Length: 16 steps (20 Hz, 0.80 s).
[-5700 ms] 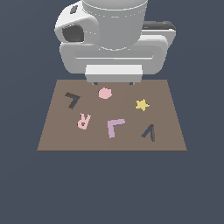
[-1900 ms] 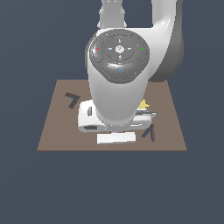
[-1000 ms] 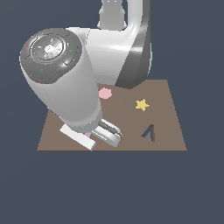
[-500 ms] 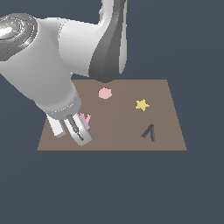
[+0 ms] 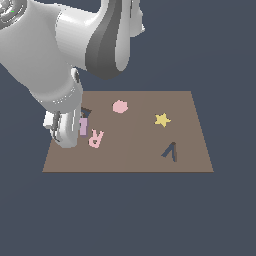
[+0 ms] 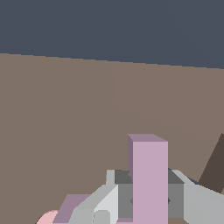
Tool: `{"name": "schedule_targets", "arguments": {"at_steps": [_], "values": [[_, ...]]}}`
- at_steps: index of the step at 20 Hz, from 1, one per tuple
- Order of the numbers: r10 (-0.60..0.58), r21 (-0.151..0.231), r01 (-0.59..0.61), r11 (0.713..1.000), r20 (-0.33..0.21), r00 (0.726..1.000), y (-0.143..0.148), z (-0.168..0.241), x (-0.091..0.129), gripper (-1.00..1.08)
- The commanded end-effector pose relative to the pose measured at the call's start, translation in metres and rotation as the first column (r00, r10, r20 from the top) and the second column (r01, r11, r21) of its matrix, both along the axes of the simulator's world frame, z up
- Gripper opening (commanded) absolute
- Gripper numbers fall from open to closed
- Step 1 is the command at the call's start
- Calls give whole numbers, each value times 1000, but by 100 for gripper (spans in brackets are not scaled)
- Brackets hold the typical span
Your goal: Insert a designated object into the corresponding slot on a board.
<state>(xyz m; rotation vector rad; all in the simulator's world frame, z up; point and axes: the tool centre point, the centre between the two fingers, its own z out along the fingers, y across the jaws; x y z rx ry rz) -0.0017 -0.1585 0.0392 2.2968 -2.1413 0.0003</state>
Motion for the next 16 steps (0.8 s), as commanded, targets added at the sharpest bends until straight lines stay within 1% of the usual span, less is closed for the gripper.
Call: {"name": "schedule_targets", "arguments": {"at_steps": [1,4,8,12,16], "values": [[-103,0,103,995,1,995,-3,1,-13,-100],[-201,0,201,980,0,980,-5,1,-27,-100],[-303,0,303,953,0,953,-5,1,-41,-100],[-373,0,373,928,0,928,-4,1,-51,-100],[-416,0,416,910,0,910,-3,1,-57,-100]]}}
